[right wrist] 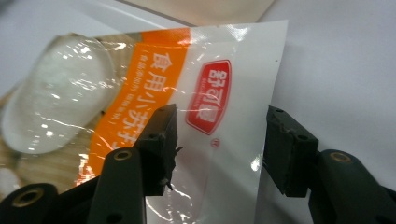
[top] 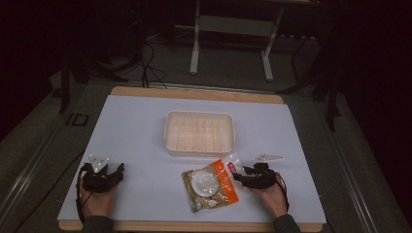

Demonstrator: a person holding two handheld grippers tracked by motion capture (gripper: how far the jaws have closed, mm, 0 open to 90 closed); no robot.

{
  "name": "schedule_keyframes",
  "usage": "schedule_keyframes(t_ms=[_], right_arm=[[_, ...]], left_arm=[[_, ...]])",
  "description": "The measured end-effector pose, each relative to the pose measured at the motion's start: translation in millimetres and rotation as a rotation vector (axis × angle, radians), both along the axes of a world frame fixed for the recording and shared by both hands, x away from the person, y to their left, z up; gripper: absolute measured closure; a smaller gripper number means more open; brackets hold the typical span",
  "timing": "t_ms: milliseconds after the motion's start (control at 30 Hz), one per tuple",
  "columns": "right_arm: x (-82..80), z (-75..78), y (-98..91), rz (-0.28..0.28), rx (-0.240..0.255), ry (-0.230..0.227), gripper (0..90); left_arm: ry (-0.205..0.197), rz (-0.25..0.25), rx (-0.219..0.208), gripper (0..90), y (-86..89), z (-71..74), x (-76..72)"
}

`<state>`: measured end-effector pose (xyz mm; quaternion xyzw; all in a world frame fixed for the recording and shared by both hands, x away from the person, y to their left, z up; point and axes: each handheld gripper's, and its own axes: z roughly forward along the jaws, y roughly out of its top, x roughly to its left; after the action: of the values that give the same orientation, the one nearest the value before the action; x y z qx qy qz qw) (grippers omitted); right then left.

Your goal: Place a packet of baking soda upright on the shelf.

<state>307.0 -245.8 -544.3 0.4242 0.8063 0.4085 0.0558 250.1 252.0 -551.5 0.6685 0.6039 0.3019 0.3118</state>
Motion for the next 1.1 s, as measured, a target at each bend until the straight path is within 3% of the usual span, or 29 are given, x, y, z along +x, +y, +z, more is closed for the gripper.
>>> schedule_keyframes(t_ms=[233,300,467,600,900,1100], right_arm=[[-1.4,6.0,-0.8,0.044,0.100,0.031,50.3],[-1.9,6.0,1.2,0.055,0.096,0.034,51.1],[-1.1,0.7,11.5,0.106,0.031,0.056,52.4],[2.7,2.3,15.0,0.109,0.062,0.079,52.7],[13.4,0.8,17.9,0.087,0.082,0.131,61.0],[14.4,-0.3,19.5,0.120,0.075,0.164,74.1]], left_arm=[[0.001,0.000,0.001,41.5,-0.1,0.0,0.0],[0.002,0.000,0.002,41.4,-0.2,0.0,0.1],[0.004,-0.002,0.005,41.4,-0.3,-0.1,0.2],[0.004,-0.002,0.006,41.4,-0.7,-0.3,0.4],[0.006,-0.003,0.012,41.4,-1.2,-0.2,0.4],[0.004,-0.004,0.016,41.6,-1.6,-0.1,0.1]])
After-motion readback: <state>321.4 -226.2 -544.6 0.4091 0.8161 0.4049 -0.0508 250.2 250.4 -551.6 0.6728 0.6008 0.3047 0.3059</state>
